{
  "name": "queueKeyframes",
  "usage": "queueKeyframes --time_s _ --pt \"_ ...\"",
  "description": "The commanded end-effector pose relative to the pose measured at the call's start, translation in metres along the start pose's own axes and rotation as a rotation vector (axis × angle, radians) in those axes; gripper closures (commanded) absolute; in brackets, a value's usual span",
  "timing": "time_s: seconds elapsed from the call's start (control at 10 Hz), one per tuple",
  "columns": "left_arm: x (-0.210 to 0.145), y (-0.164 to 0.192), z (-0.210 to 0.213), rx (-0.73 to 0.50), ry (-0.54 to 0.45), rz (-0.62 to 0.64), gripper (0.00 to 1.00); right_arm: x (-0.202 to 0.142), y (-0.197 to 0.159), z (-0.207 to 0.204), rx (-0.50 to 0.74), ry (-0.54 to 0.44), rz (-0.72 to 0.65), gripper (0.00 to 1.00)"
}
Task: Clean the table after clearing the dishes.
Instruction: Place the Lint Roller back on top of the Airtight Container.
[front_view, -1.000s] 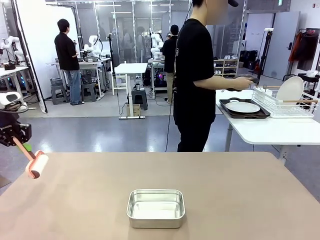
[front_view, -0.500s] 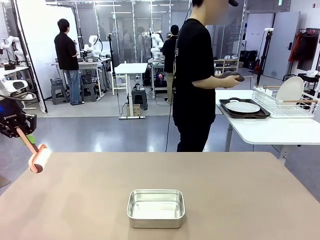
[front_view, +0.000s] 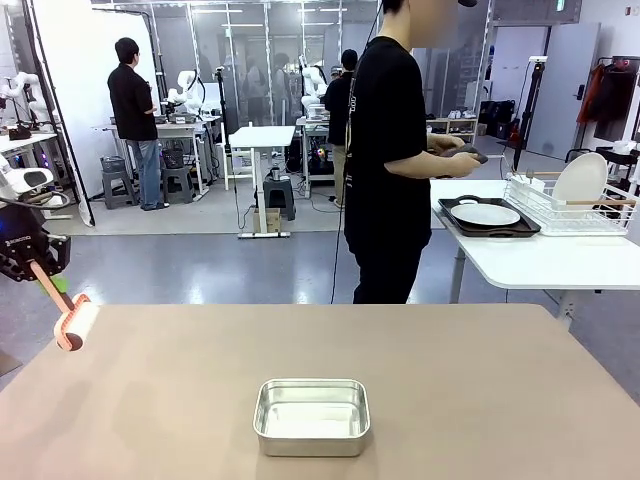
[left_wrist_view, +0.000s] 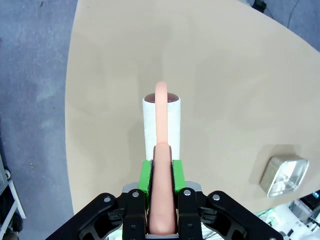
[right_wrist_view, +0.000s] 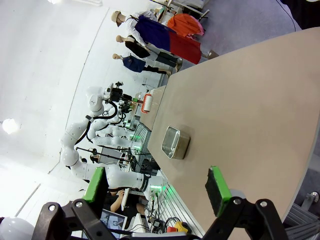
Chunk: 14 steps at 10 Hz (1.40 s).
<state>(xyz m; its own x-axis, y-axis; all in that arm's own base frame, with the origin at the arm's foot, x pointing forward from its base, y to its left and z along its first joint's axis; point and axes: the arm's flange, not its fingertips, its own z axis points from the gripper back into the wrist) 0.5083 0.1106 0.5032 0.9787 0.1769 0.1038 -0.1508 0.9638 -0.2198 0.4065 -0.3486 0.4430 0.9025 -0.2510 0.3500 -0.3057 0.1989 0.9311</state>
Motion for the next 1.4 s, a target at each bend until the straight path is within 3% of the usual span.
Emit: queueKeyframes --time_s 0.0,0.3,0.6,1.0,1.3 --pt "0.001 0.001 0.004 -0.004 -0.020 -0.018 0.79 -0.004 0.003 -0.002 -0.010 0.001 0.010 0.00" --pt "0.000 0.000 0.000 0.000 -0.001 0.000 0.79 -0.004 0.003 -0.002 -0.010 0.001 0.010 0.00" --pt "-0.026 -0.107 0.040 0.076 -0.115 -0.483 0.79 -0.004 0.003 -0.002 -0.010 0.001 0.010 0.00" --pt "-0.071 -0.214 0.070 -0.012 -0.103 -0.985 0.79 -0.004 0.003 -0.002 -0.010 0.001 0.010 0.00" --pt "-0.110 -0.292 0.069 0.044 -0.111 -1.420 0.79 -0.004 0.003 -0.002 -0.010 0.001 0.010 0.00"
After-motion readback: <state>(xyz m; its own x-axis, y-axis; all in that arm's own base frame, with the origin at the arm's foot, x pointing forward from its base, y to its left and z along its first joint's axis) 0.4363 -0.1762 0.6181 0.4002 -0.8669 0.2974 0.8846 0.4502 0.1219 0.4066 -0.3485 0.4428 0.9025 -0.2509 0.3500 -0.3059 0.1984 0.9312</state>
